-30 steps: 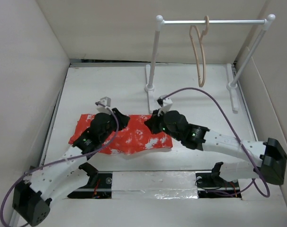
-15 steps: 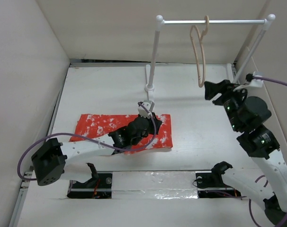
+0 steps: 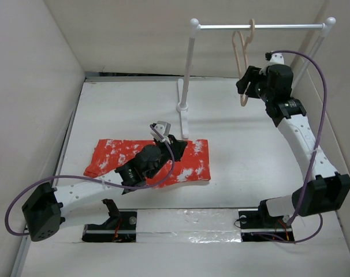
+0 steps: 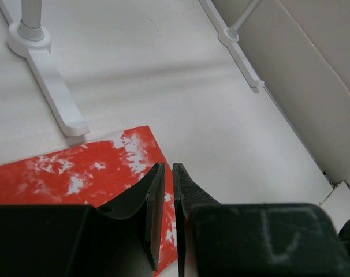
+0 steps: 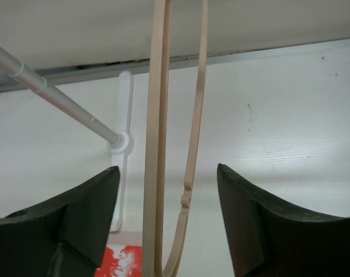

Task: Place the trousers on the hanger
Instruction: Pick up the hanger from the clothesline, then place the trousers on the hanger.

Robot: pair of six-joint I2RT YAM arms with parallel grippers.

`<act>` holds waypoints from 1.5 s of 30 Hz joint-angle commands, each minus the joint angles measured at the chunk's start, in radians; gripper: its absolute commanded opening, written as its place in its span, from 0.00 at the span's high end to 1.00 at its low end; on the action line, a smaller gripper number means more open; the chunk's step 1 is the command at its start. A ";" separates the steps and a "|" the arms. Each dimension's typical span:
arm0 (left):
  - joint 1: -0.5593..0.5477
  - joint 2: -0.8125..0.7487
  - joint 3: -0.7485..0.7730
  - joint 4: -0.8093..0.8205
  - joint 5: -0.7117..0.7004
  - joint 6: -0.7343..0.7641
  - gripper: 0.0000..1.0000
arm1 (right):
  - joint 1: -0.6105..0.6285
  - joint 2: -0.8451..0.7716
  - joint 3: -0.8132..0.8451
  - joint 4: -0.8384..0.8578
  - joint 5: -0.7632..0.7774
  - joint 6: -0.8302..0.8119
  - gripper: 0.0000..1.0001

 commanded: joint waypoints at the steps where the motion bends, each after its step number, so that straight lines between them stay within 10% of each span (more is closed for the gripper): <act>1: 0.010 -0.025 -0.011 0.053 0.032 0.006 0.91 | -0.008 0.017 0.088 0.039 -0.068 -0.019 0.36; 8: 0.010 -0.021 -0.014 0.049 0.013 0.000 0.84 | 0.012 0.052 0.073 0.079 -0.004 -0.013 1.00; 18: 0.010 -0.028 -0.014 0.048 0.016 0.000 0.77 | 0.069 -0.052 0.133 0.051 0.101 -0.039 1.00; 34: 0.010 0.000 0.005 0.051 -0.016 0.049 0.52 | 0.204 -0.359 -0.459 0.038 0.225 -0.006 1.00; 45: -0.011 0.360 0.560 -0.208 0.003 0.049 0.41 | 0.386 -0.488 -0.754 0.068 0.360 0.092 1.00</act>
